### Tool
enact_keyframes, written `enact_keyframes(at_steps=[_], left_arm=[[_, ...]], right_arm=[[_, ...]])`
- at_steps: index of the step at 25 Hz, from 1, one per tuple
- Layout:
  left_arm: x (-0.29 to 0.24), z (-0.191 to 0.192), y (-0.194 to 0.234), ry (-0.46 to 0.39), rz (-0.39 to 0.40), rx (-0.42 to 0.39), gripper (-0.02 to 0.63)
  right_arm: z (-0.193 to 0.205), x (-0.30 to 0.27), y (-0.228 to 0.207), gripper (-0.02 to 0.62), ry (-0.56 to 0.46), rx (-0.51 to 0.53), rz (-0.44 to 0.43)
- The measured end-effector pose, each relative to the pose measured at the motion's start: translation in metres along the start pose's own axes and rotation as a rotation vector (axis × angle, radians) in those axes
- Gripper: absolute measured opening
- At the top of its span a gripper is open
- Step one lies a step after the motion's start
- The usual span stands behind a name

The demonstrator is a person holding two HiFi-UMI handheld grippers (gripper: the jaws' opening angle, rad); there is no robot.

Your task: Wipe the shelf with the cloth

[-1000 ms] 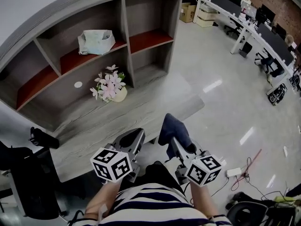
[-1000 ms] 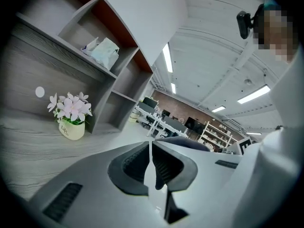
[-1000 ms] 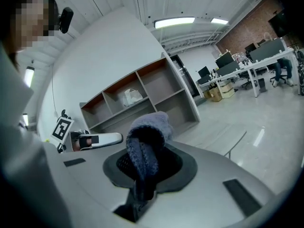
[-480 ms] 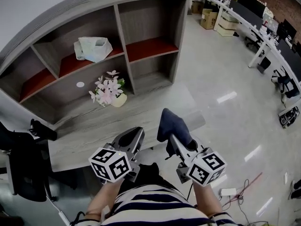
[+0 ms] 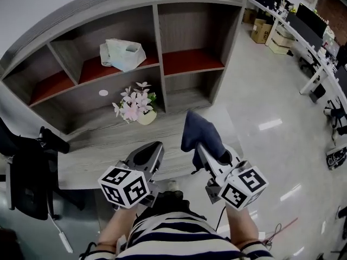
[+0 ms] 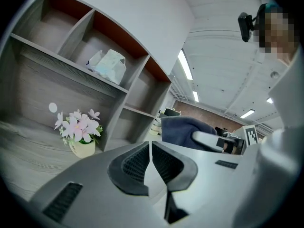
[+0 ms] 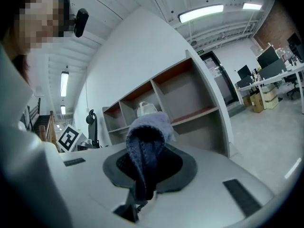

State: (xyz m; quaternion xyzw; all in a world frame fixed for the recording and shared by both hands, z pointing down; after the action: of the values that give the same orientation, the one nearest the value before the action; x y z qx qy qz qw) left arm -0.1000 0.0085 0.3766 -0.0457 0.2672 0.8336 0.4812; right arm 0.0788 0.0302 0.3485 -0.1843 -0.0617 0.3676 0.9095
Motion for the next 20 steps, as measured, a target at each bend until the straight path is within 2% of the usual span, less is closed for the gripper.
enact_keyframes(at_steps=[10,15,20], left_arm=[[-0.027,-0.051,0.017,-0.051,0.001,-0.016,0.031],[-0.035,-0.072,0.032,-0.066,-0.014,-0.040,0.031],[-0.036,-0.093,0.043,-0.124,-0.029,-0.055,0.031]], right_arm=[[-0.096,-0.068,-0.006,0.067,-0.067,0.199,-0.126],[-0.135,-0.100,-0.001,0.067,-0.115,0.260,-0.200],[-0.167,-0.121,0.004,0.067,-0.186,0.341,-0.237]])
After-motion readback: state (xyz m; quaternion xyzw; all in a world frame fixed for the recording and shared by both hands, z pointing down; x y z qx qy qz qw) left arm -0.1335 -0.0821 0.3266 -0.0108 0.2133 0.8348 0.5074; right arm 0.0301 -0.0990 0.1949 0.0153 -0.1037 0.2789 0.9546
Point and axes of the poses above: the fingertips, and each gripper's own axes: x backward along the fingers, y to its left, z out of its underside, the point moved 5 cm from there along x, backward along the fingers, and after that the axes turned 10 degrees about -z, right-handed, at the moved point
